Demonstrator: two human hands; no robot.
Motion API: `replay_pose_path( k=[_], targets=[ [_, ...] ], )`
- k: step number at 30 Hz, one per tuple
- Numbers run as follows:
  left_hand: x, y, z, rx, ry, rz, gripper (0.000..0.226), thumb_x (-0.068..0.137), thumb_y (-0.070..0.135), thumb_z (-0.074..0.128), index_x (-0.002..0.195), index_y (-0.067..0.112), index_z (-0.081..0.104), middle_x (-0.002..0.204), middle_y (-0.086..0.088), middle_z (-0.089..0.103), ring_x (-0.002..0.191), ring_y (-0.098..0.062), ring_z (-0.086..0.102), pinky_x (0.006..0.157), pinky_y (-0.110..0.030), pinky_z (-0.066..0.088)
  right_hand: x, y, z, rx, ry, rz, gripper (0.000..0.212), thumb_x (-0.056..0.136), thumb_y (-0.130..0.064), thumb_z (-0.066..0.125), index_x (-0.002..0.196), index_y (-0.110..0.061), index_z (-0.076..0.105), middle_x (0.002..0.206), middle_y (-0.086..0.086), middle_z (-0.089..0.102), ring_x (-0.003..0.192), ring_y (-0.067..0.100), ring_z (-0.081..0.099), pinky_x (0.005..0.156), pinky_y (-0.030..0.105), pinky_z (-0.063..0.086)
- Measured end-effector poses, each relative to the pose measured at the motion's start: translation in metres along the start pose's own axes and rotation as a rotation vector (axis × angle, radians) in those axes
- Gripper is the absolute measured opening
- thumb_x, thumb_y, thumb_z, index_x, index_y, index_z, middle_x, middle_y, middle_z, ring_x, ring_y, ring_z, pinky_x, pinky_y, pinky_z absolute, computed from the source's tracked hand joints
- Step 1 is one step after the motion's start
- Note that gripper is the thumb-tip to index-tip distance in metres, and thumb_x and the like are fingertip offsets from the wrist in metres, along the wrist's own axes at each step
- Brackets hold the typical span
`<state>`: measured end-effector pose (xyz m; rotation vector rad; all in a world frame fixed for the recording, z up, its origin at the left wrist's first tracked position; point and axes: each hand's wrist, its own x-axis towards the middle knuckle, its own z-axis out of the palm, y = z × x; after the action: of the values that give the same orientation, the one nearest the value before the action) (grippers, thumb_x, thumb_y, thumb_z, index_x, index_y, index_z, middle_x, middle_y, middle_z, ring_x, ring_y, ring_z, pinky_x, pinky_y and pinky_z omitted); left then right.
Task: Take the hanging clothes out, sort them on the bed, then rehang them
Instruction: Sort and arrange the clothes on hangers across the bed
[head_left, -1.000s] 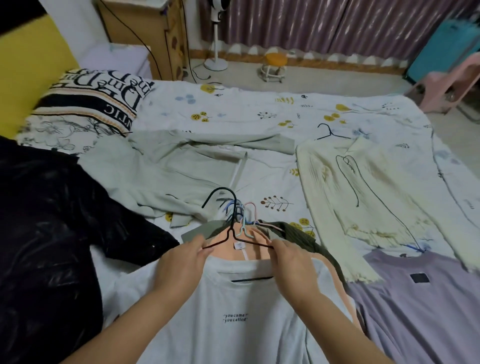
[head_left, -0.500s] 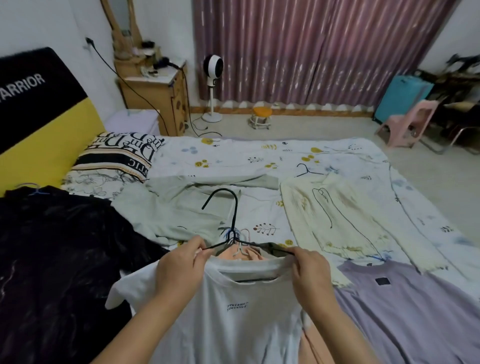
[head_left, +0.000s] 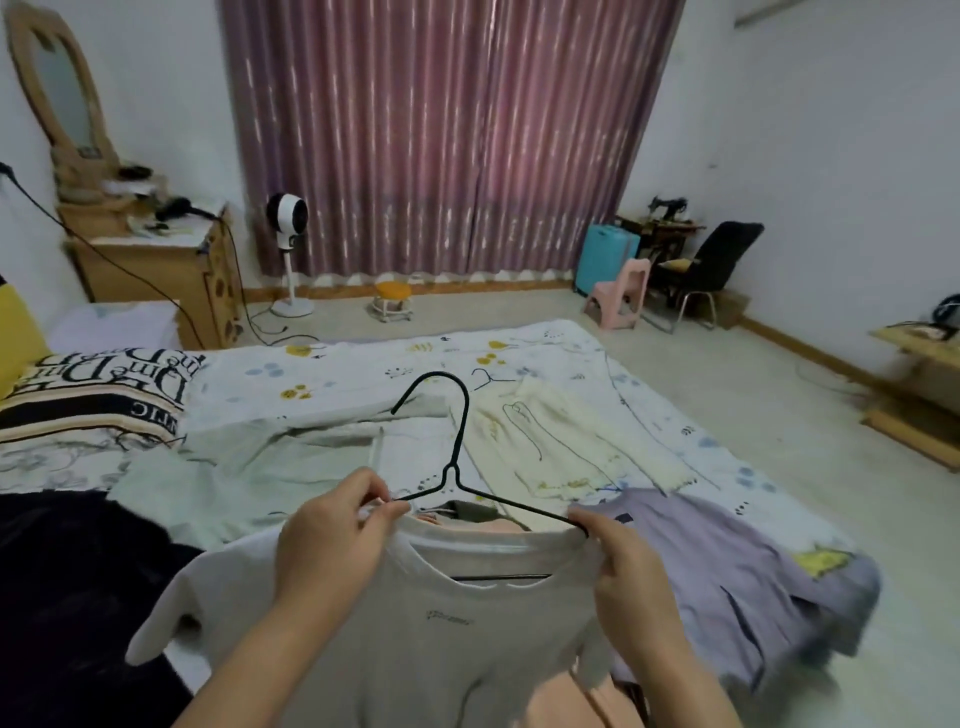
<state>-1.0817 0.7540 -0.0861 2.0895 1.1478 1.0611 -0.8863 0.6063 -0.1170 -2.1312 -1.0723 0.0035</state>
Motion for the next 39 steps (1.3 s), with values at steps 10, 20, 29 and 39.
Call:
replay_pose_path(
  k=[10,20,29,39],
  targets=[
    [-0.043,0.112,0.054,-0.259,-0.198,0.161,0.023,0.074,0.024,0.075,0.063,0.022,0.054,0.062,0.003,0.058,0.063,-0.005,0.05,0.052,-0.024,0.033,-0.053,0.059,-0.114,-0.249,0.605,0.025,0.018,0.069,-0.005,0.055,0.076,-0.011,0.071,0.071,0.007,0.07,0.067,0.031,0.066,0.065,0.046,0.053],
    [-0.094,0.228,0.172,-0.362,-0.358,0.228,0.022,0.077,0.021,0.072,0.065,0.022,0.054,0.055,0.006,0.053,0.052,-0.007,0.044,0.054,-0.026,0.034,-0.078,0.165,-0.24,-0.426,0.65,0.166,0.024,0.071,-0.01,0.051,0.079,-0.024,0.068,0.072,-0.002,0.069,0.065,0.029,0.063,0.066,0.029,0.035],
    [-0.125,0.301,0.26,-0.343,-0.45,0.429,0.011,0.088,0.04,0.056,0.09,0.032,0.049,0.071,0.015,0.058,0.074,-0.013,0.057,0.065,-0.026,0.039,-0.077,0.232,-0.332,-0.462,0.791,0.134,0.025,0.064,-0.004,0.052,0.07,-0.021,0.068,0.066,-0.007,0.068,0.062,0.021,0.065,0.069,0.031,0.033],
    [-0.065,0.295,0.34,-0.037,-0.394,0.693,0.018,0.084,0.042,0.031,0.074,0.033,0.043,0.053,0.02,0.036,0.056,-0.012,0.044,0.05,-0.01,0.027,-0.015,0.32,-0.371,-0.402,0.801,0.16,0.021,0.067,-0.006,0.052,0.073,-0.012,0.071,0.07,0.003,0.071,0.065,0.03,0.066,0.071,0.045,0.047]
  ],
)
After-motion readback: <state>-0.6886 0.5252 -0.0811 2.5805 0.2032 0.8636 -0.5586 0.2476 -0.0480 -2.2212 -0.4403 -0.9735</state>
